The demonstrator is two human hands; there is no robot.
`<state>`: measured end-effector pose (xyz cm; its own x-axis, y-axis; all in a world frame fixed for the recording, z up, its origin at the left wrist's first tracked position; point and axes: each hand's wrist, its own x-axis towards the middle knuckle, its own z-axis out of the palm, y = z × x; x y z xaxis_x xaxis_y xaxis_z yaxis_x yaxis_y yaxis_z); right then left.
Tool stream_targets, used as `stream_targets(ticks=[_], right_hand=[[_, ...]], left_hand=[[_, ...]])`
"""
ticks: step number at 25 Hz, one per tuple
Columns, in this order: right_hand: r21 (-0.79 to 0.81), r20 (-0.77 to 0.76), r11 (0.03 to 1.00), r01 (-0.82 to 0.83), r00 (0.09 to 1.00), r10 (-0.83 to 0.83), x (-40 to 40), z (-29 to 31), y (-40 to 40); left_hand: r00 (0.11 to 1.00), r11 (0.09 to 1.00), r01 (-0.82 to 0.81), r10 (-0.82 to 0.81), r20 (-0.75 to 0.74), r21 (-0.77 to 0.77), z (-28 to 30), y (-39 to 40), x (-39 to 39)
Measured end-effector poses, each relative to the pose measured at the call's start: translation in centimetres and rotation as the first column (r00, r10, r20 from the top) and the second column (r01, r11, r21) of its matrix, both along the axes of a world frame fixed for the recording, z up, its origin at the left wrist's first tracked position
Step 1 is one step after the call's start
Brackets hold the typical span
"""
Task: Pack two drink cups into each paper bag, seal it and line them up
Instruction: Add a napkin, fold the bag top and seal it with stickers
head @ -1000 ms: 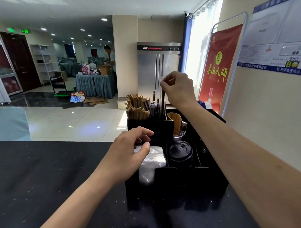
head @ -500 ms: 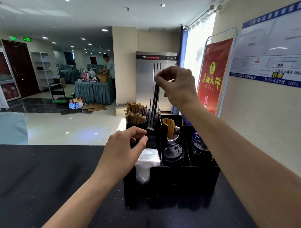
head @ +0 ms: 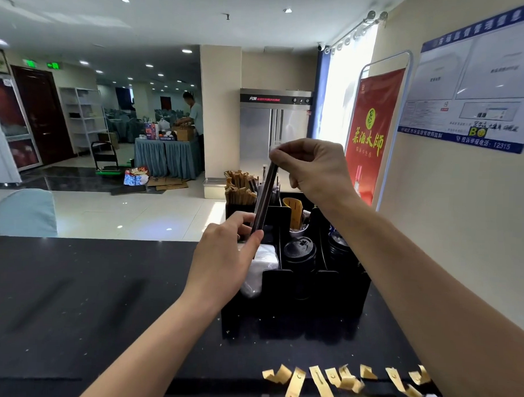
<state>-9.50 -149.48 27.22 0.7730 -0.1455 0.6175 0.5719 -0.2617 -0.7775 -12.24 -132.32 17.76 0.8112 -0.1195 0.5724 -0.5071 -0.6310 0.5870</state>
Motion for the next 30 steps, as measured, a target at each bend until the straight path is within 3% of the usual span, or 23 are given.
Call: stream_targets(ticks=[6, 14, 21, 25, 30], right_hand=[[0.046, -0.062, 0.998, -0.038, 0.997, 0.041, -3.0, -1.0, 0.1], [0.132, -0.154, 0.984, -0.123, 0.978, 0.143, -6.1, -3.9, 0.2], [0.163, -0.256, 0.966, -0.199, 0.937, 0.236, -9.9, -9.3, -1.0], [0.182, -0.230, 0.943, -0.280, 0.920, 0.317, -12.8, -12.1, -1.0], [0.241, -0.249, 0.943, -0.231, 0.924, 0.290, -16.3, -14.6, -0.7]], left_hand=[[0.996, 0.996, 0.079, -0.080, -0.026, -0.045, -0.6, 0.4, -3.1], [0.926, 0.925, 0.278, -0.330, -0.186, -0.258, -2.6, 0.6, -7.1], [0.893, 0.902, 0.333, -0.395, -0.215, -0.277, -3.8, 1.6, -9.4], [0.840, 0.867, 0.402, -0.477, -0.258, -0.295, -4.8, 1.6, -10.9], [0.789, 0.836, 0.445, -0.536, -0.302, -0.320, -7.2, 1.4, -13.3]])
